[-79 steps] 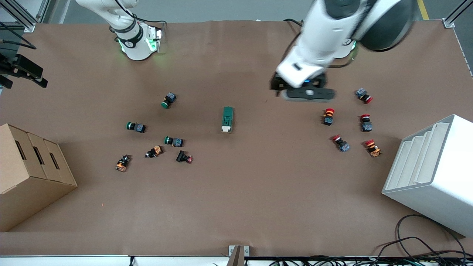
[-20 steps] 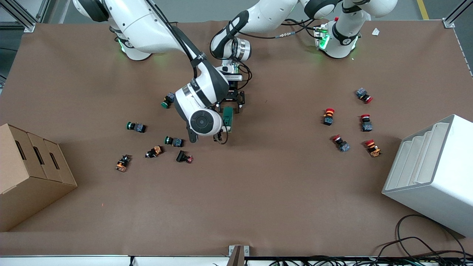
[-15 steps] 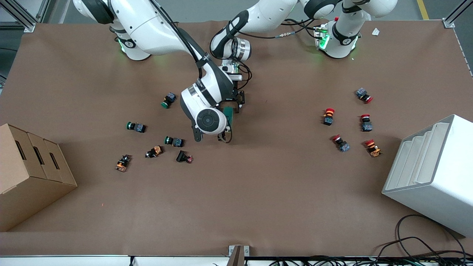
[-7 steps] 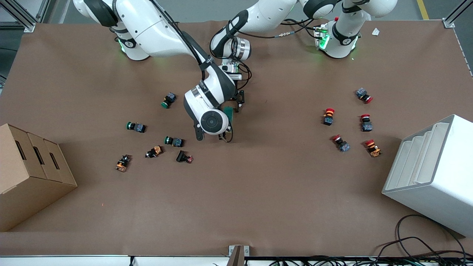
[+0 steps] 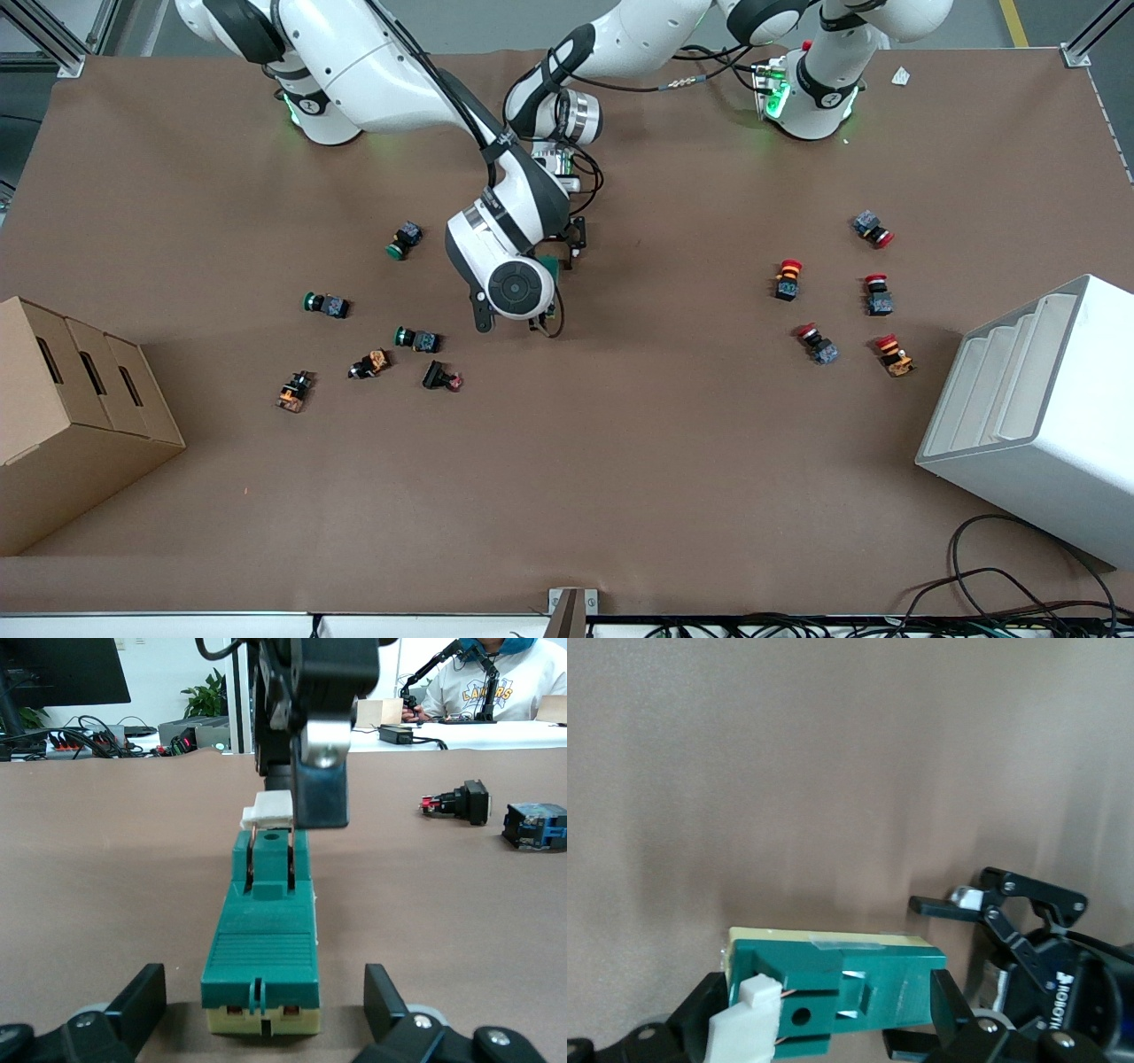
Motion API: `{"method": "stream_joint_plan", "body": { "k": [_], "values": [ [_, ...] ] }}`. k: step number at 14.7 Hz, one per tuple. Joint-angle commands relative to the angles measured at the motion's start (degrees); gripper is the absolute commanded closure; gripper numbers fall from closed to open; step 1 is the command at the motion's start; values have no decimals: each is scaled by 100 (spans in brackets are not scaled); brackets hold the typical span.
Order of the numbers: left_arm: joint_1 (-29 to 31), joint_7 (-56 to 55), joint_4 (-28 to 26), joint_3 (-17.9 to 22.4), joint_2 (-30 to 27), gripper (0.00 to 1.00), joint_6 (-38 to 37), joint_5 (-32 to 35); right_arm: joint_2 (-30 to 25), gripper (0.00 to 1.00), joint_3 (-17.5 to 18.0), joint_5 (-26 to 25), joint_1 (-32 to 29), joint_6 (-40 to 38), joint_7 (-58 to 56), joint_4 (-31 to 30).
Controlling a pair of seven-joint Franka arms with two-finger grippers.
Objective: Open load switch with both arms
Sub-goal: 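Position the right gripper above the white lever of the switch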
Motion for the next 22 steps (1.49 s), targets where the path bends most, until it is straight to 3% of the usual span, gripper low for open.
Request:
{"method": "stream_joint_plan", "body": {
  "k": [1,3,13,22],
  "values": [
    [-37,-54,58,21,132,2,-91,132,-68,0,65,218,-26,-477,93,190],
    [-37,-54,49,21,141,2,-91,132,-138,1,39,657,-52,-618,49,235],
    [-37,-63,49,13,167,1,-91,132,-191,1,39,650,-43,-1137,40,209],
    [-37,-71,40,13,176,1,-100,132,-138,2,30,659,360,-1322,119,-46]
  ]
}}
